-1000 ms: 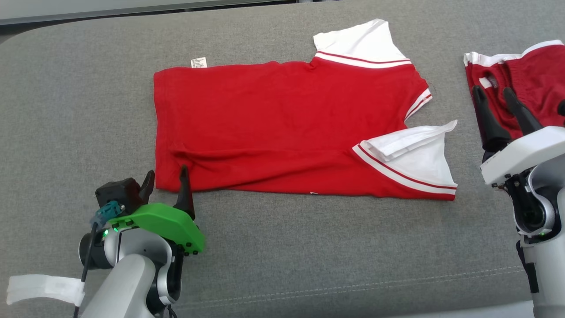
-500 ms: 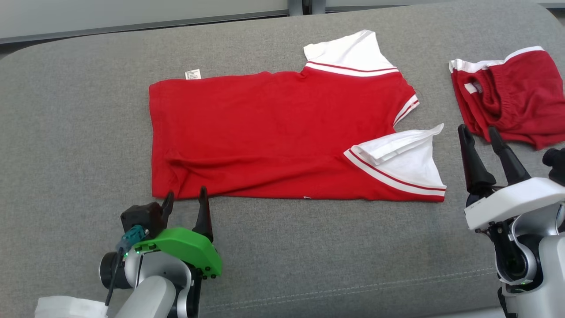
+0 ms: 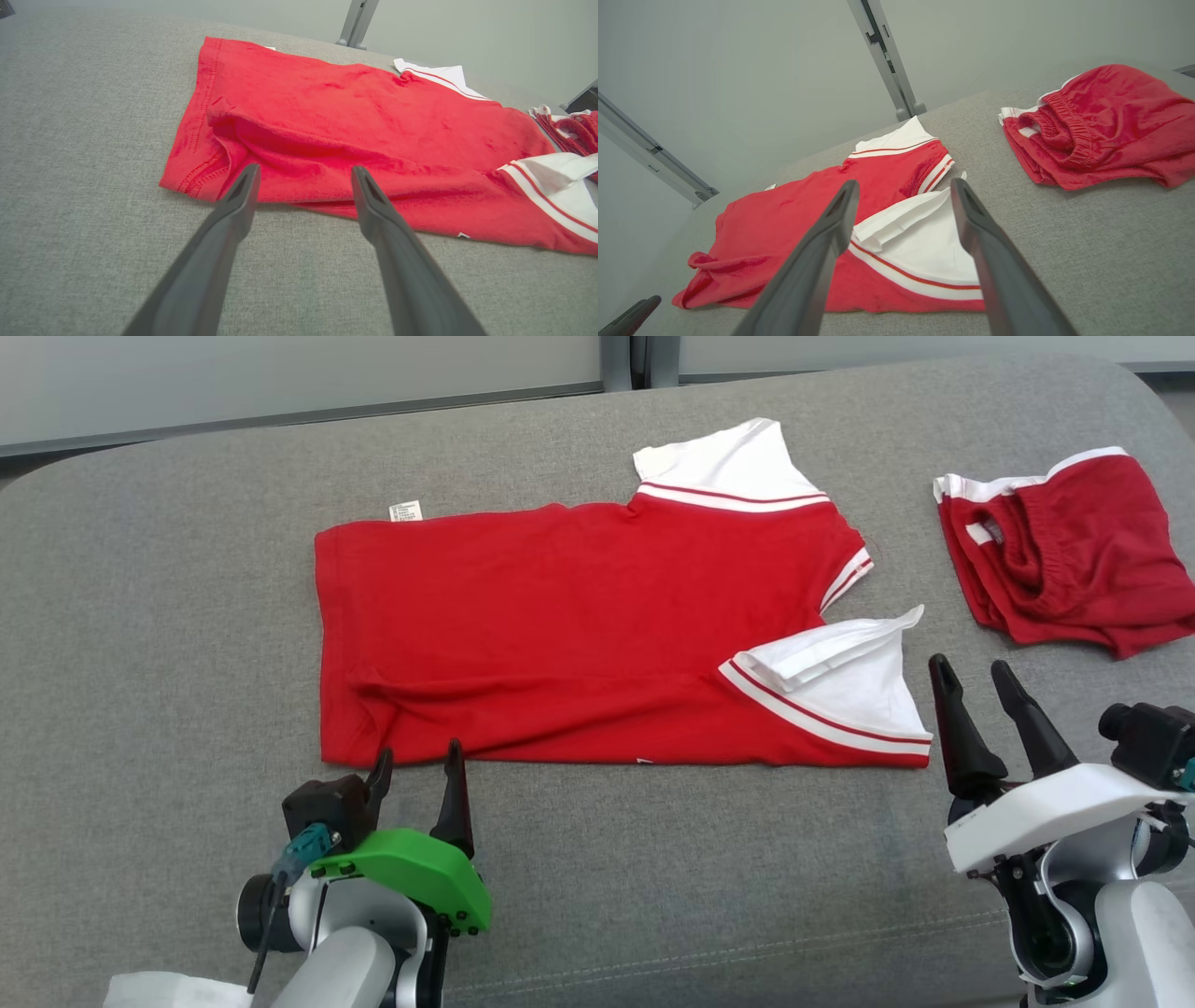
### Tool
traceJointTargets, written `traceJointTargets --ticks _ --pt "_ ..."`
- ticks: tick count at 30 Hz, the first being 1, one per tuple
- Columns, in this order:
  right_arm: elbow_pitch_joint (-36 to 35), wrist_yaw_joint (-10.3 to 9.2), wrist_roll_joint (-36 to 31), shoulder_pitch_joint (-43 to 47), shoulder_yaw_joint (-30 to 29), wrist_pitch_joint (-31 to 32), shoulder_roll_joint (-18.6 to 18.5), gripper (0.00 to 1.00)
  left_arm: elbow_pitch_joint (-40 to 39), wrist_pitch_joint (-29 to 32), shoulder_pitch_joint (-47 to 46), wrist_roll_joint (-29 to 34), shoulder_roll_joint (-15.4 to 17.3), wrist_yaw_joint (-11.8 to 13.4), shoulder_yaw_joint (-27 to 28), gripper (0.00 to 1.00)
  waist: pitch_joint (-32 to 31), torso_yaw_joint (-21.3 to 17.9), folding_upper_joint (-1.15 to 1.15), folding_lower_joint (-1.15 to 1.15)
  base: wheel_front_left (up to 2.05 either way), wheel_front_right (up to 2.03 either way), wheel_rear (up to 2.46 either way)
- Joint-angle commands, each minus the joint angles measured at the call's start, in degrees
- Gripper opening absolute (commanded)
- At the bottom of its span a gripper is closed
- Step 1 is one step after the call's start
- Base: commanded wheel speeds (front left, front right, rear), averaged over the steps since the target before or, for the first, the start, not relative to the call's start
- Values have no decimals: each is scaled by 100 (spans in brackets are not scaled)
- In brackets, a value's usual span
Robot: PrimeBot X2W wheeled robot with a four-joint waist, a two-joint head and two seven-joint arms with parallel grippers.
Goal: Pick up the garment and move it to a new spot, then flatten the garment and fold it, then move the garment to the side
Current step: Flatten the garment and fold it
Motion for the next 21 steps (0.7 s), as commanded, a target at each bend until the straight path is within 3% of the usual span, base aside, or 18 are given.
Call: traceJointTargets --ticks 1,5,7,9,10,21 --pt "63 -1 -90 79 30 -30 -6 100 1 -42 83 23 -10 -28 3 100 -12 22 0 0 0 0 0" --pt "171 0 -166 25 91 -46 -69 100 -32 -93 81 15 -10 -26 17 100 -12 66 0 0 0 0 0" --pt "272 -1 -227 -34 130 -83 -120 44 -86 -135 82 14 -7 -9 28 100 -2 102 0 0 0 0 0" --pt "419 -1 -315 -81 184 -100 -175 4 -156 -160 86 23 -9 20 34 100 24 156 0 0 0 0 0" --pt "518 -1 -317 -126 218 -97 -197 0 -211 -183 85 32 -8 34 36 100 42 188 0 0 0 0 0" --pt "2271 0 -357 -1036 698 -163 -749 0 -704 -178 -83 118 14 150 6 100 465 759 0 0 0 0 0"
